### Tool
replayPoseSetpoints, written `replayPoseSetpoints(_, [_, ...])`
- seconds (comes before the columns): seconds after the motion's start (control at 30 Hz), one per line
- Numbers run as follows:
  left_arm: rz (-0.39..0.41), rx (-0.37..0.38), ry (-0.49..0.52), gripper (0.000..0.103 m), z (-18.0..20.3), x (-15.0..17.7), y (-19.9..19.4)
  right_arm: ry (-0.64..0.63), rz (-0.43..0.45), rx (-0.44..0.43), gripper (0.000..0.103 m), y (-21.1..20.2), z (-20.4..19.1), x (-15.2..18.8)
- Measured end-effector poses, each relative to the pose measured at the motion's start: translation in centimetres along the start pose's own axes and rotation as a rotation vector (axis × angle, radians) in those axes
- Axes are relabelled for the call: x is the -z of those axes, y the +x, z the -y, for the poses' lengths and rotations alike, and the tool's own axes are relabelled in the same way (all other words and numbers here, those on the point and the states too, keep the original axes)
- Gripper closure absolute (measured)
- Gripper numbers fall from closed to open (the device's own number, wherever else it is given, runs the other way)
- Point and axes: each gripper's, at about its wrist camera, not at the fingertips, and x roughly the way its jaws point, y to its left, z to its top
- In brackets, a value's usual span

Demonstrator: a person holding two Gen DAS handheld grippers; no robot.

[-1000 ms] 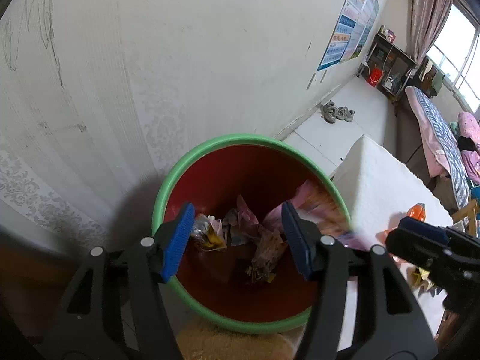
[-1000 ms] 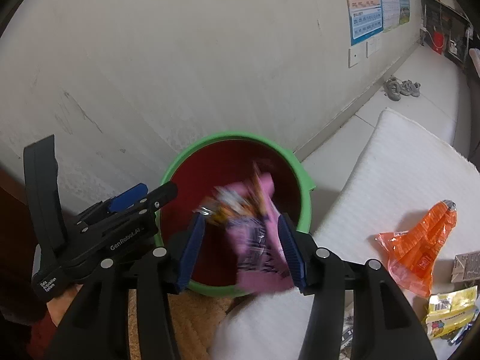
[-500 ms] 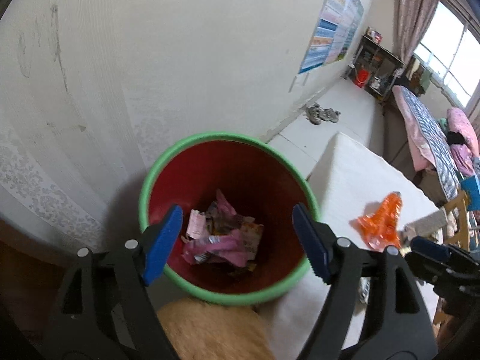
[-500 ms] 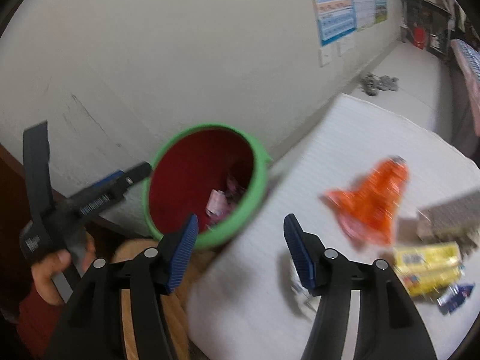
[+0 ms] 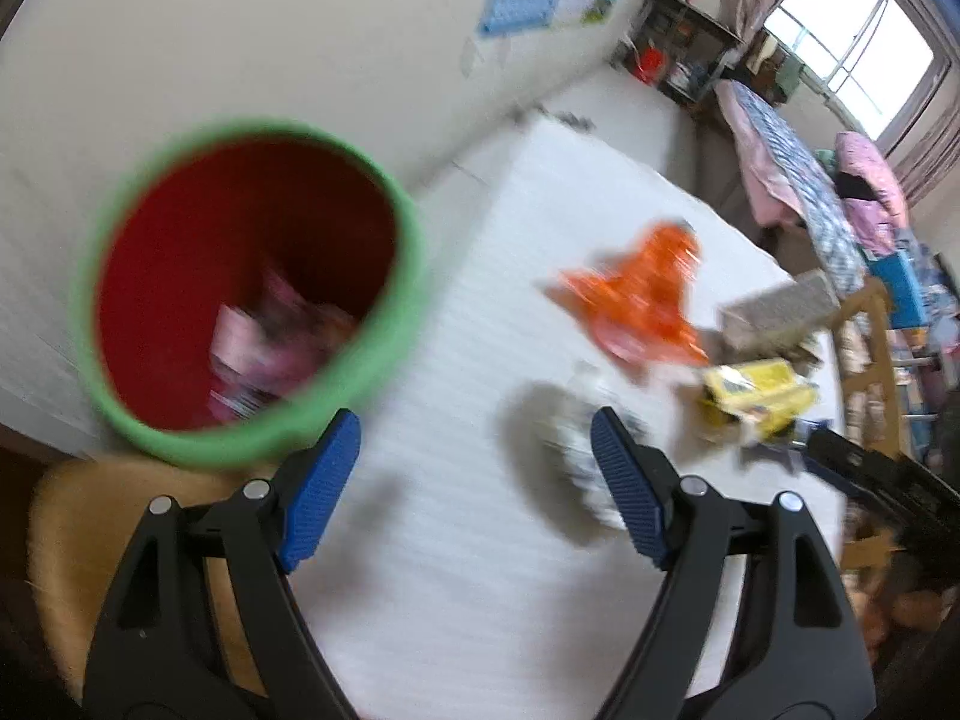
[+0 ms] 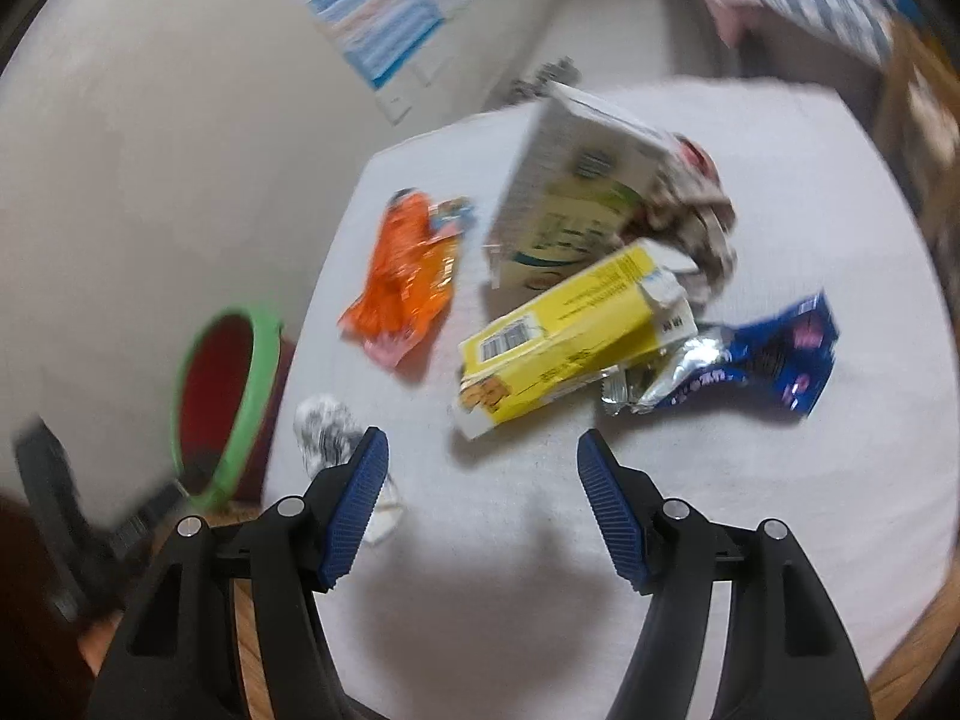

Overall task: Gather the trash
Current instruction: 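Move both tools back to the table, left tool toward the white patterned paper cup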

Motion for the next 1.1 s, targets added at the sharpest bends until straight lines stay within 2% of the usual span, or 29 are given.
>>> replayPoseSetpoints(0.07, [-0.044, 0.025, -0.025, 0.027, 1.5, 0.3, 1.9, 0.061, 0.005, -0.004, 0.039, 0.8, 0.6, -0.6])
replayPoseSetpoints(0.17, [-0.091, -0.008, -0.039, 0.025, 3.1, 0.7, 4.3, 0.077, 0.023, 0.031, 0.039, 1.7, 0.6, -1.2])
replayPoseSetpoints(0.27, [-0.111, -0.036, -0.034, 0.025, 4.1, 1.1, 5.7, 0.085, 0.01, 0.067, 0.038, 3.0, 0.5, -2.0])
replayPoseSetpoints(0.33, [-0.111, -0.044, -0.014, 0.025, 4.6, 1.1, 6.2, 0.111, 0.0, 0.058, 0.039, 3.7, 1.0, -2.2])
replayPoseSetpoints(0.37, [-0.115, -0.046, -0.007, 0.025, 4.8, 1.1, 6.4, 0.109, 0.002, 0.061, 0.046, 4.0, 1.1, -2.3])
replayPoseSetpoints(0.4, [-0.123, -0.044, -0.006, 0.025, 4.9, 1.0, 6.5, 0.093, 0.004, 0.071, 0.058, 4.2, 1.0, -2.3])
replayPoseSetpoints(0.47, [-0.134, -0.037, -0.018, 0.026, 4.9, 0.8, 6.6, 0.079, -0.001, 0.049, 0.069, 4.5, 1.1, -2.3])
replayPoseSetpoints(0.6, [-0.142, 0.012, -0.006, 0.05, 5.0, 0.9, 6.3, 0.046, -0.004, 0.002, 0.081, 4.2, 1.3, -1.7])
replayPoseSetpoints(0.67, [-0.146, 0.024, 0.018, 0.053, 5.4, 0.8, 5.8, 0.0, -0.006, -0.015, 0.086, 3.3, 1.0, -1.0])
replayPoseSetpoints(0.73, [-0.163, 0.038, 0.044, 0.081, 5.6, 0.7, 5.6, -0.057, -0.011, -0.029, 0.086, 2.4, 0.4, -0.3])
replayPoseSetpoints(0.9, [-0.215, 0.085, 0.105, 0.08, 5.1, 1.3, 4.5, -0.236, -0.08, -0.025, 0.086, -0.6, -0.9, 2.8])
replayPoseSetpoints(0.97, [-0.204, 0.083, 0.105, 0.067, 4.9, 1.5, 4.2, -0.277, -0.117, -0.007, 0.086, -0.9, -0.8, 3.8])
replayPoseSetpoints(1.0, [-0.194, 0.082, 0.099, 0.052, 4.7, 1.5, 4.0, -0.293, -0.143, 0.007, 0.086, -0.8, -0.7, 4.3])
replayPoseSetpoints(1.03, [-0.179, 0.078, 0.088, 0.044, 4.6, 1.6, 3.9, -0.301, -0.157, 0.018, 0.085, -0.8, -0.5, 4.5])
replayPoseSetpoints(1.1, [-0.166, 0.08, 0.052, 0.041, 4.6, 1.5, 3.9, -0.302, -0.176, 0.041, 0.083, -0.4, 0.1, 5.2])
